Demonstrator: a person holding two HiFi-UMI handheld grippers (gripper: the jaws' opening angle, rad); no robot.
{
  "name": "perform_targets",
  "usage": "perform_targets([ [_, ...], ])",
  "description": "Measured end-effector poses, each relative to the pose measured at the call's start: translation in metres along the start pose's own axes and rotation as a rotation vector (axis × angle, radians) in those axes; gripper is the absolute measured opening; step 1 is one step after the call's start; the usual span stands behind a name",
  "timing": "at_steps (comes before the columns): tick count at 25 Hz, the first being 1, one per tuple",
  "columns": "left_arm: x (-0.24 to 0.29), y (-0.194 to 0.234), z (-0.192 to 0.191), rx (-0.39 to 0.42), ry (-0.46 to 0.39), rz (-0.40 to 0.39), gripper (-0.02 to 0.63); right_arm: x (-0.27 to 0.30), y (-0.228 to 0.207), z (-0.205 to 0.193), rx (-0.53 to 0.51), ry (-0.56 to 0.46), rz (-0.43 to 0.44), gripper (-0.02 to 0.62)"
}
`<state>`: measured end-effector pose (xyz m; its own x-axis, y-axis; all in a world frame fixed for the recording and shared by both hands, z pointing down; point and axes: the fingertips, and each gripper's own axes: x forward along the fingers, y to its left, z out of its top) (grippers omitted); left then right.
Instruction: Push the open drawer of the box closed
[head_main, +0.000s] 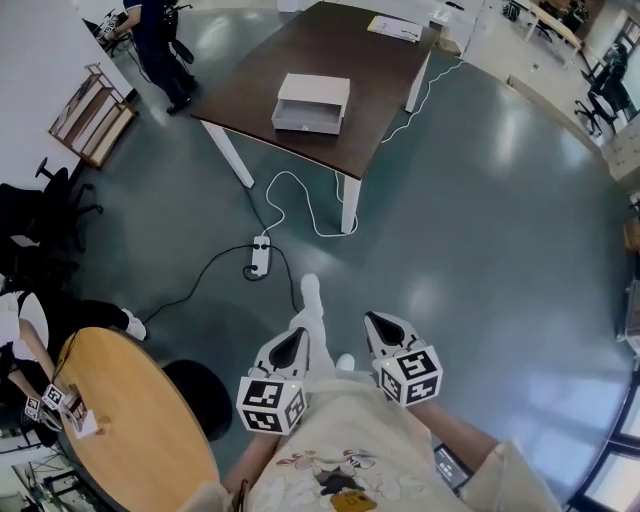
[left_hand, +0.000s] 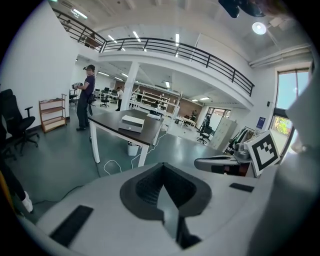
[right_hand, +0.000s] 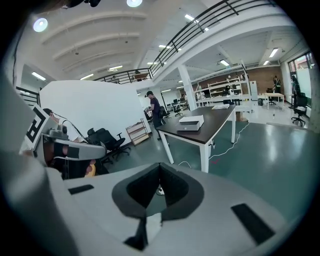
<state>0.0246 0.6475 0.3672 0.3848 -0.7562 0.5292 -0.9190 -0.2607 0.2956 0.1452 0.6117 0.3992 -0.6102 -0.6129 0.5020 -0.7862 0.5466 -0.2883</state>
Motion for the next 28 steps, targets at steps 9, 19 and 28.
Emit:
perform_targets([
  [9,0.129,0.075,0.116,0.014,0.048,-0.069,0.006,0.126,-0.071,0.104,0.031,0.04,-0.04,0.005],
  [19,0.251,0.175,0.229,0.02,0.074,-0.12,0.005,0.276,-0.126,0.206,0.064,0.049,-0.064,0.005],
  [28,0.332,0.235,0.286,-0.029,0.105,-0.136,0.006,0.369,-0.164,0.273,0.029,0.08,-0.061,0.005],
])
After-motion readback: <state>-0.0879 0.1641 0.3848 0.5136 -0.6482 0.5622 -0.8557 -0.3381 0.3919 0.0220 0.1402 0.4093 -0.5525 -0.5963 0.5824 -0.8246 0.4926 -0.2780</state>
